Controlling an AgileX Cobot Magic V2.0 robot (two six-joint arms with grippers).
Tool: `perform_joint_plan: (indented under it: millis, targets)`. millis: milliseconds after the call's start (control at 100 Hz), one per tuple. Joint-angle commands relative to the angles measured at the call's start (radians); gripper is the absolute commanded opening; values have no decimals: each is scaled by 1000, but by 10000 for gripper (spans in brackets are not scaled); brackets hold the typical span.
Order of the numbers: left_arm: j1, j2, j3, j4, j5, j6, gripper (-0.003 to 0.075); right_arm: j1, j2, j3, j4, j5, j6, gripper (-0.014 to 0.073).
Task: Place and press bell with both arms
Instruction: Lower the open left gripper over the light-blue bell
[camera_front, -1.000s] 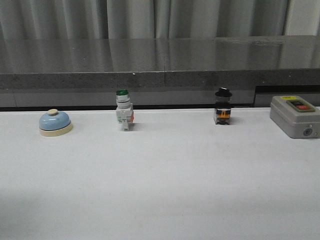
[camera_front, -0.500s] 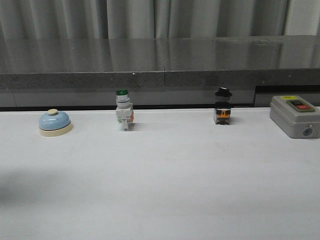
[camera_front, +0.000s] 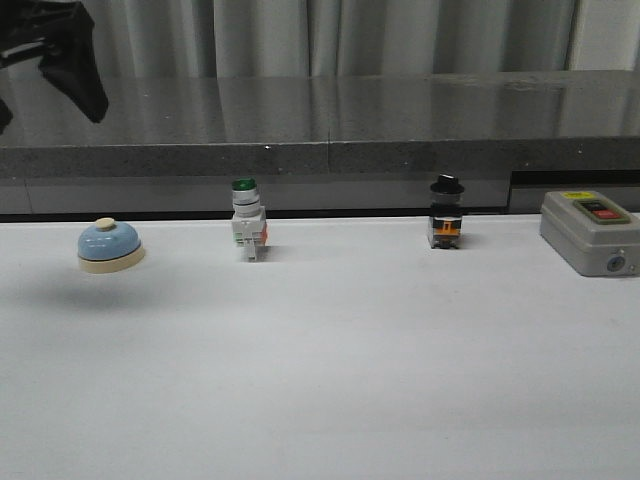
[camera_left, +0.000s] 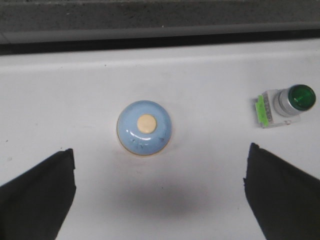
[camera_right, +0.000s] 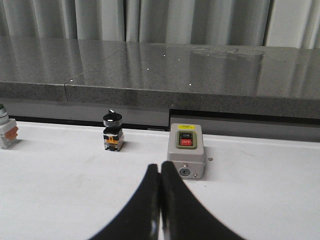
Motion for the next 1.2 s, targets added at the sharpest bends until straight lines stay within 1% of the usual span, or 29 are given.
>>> perform_joint_plan:
  millis: [0,180,390,810,1190]
  targets:
    - [-8,9,-75,-6,-49,10,643,-6,-17,-14,-8,-74,-1,-60]
    - [-8,117,-154,11,-45,10,636,-6,-17,-14,-8,-74,-1,-60]
    - [-8,205,-195,12,-46,10,636,-6,-17,-14,-8,-74,-1,-60]
    - [-8,299,-196,14,-53,14,636,-6,-17,-14,-8,-74,-1,-60]
    - [-9,319,-196,14,-78,16,636,-6,-17,-14,-8,-74,-1,-60]
